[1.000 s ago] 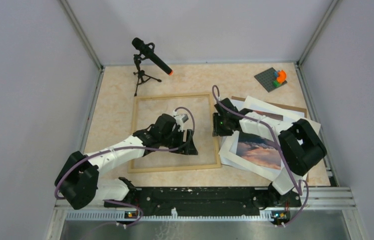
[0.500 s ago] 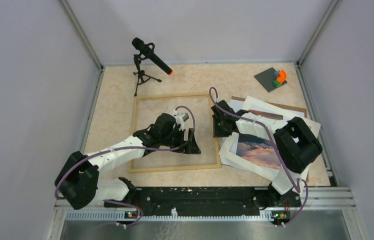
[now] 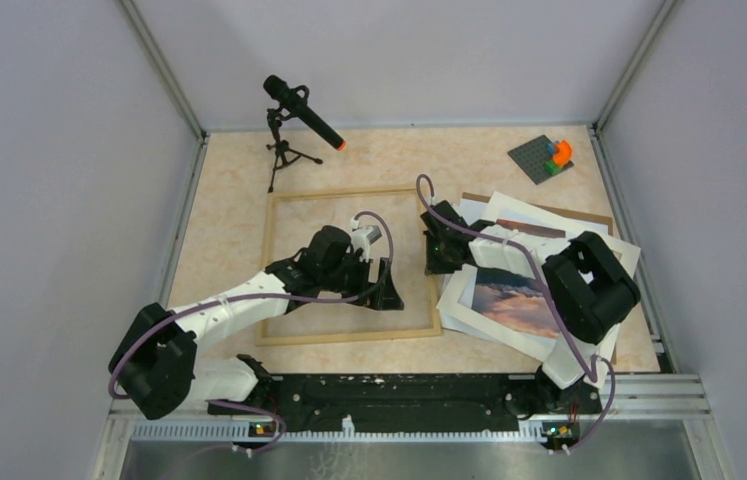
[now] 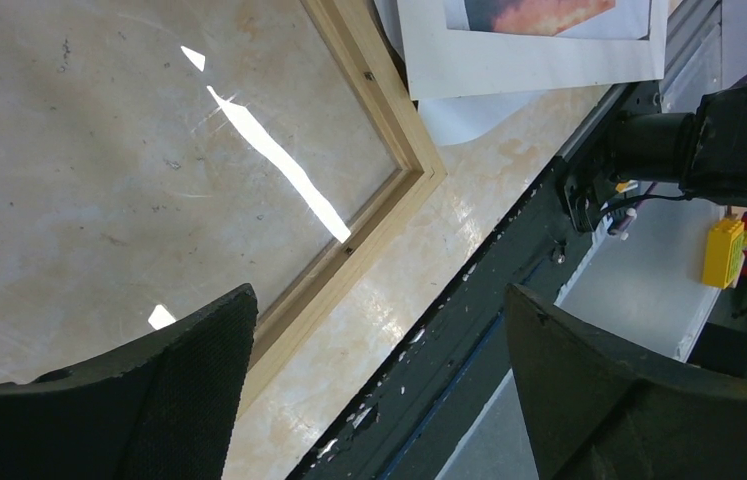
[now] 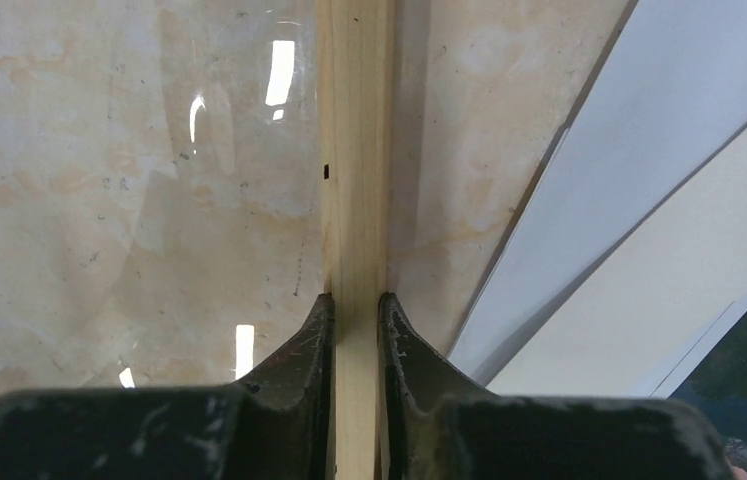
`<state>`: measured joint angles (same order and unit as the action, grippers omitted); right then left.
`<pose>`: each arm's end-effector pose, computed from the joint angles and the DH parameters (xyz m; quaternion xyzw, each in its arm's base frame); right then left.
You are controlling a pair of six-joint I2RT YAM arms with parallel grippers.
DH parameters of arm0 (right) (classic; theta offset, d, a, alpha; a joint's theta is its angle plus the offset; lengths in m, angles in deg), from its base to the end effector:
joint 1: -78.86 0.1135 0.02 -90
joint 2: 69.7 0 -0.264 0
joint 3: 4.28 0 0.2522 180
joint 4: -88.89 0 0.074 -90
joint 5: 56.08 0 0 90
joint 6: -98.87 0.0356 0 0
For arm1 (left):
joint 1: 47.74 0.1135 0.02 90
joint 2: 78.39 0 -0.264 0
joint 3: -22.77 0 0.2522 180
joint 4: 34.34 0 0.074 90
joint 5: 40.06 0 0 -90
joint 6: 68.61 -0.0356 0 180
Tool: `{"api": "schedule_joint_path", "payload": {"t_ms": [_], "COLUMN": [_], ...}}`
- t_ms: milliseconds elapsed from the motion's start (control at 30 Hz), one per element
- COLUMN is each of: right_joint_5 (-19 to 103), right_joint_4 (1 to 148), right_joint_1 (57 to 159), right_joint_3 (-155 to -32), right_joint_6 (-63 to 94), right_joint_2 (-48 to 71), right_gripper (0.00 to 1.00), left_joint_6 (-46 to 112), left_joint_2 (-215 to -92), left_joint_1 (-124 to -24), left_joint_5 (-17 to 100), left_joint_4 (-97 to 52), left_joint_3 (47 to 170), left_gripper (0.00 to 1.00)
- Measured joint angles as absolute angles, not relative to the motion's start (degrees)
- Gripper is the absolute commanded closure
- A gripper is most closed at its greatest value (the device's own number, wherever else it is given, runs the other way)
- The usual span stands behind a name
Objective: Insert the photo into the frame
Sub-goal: Adjust the photo frame item on the photo frame.
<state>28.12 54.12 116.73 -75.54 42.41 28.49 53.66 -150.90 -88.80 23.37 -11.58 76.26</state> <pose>0.2661 0.2024 0.1642 -0.0242 0.9682 0.1027 0.2269 0.1841 -0.1815 0.2126 0.1617 0.8785 -0.4056 0.1936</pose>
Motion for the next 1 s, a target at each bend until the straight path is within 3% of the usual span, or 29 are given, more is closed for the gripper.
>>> {"api": "schedule_joint_path", "payload": {"t_ms": [300, 633, 800, 1000], "right_joint_5": [28.5, 31.0, 30.4, 30.1], "right_joint_4": [52.6, 49.1, 49.4, 54.4], "right_joint_1": [116.7, 116.7, 116.7, 116.7], "right_joint_3": [-76.3, -78.9, -78.6, -75.3], "right_joint_6": [42.5, 43.2, 44.5, 46.8], "right_joint_2": [28.5, 28.1, 26.5, 23.3], "right_gripper": [1.00, 1.00, 1.00, 1.00], "left_joint_6": [52.9, 45.3, 58.3, 80.8], "left_joint_2": [-151.4, -147.7, -142.2, -149.0], "left_joint_1": [-92.0, -106.8, -106.5, -105.9], "left_joint_5": [22.9, 37.0, 37.7, 30.5], "left_joint_4": [-18.3, -22.9, -24.9, -28.7], "left_joint_3": [74.2, 72.4, 72.3, 72.3], "left_gripper": [0.06, 0.08, 0.13, 0.11]}}
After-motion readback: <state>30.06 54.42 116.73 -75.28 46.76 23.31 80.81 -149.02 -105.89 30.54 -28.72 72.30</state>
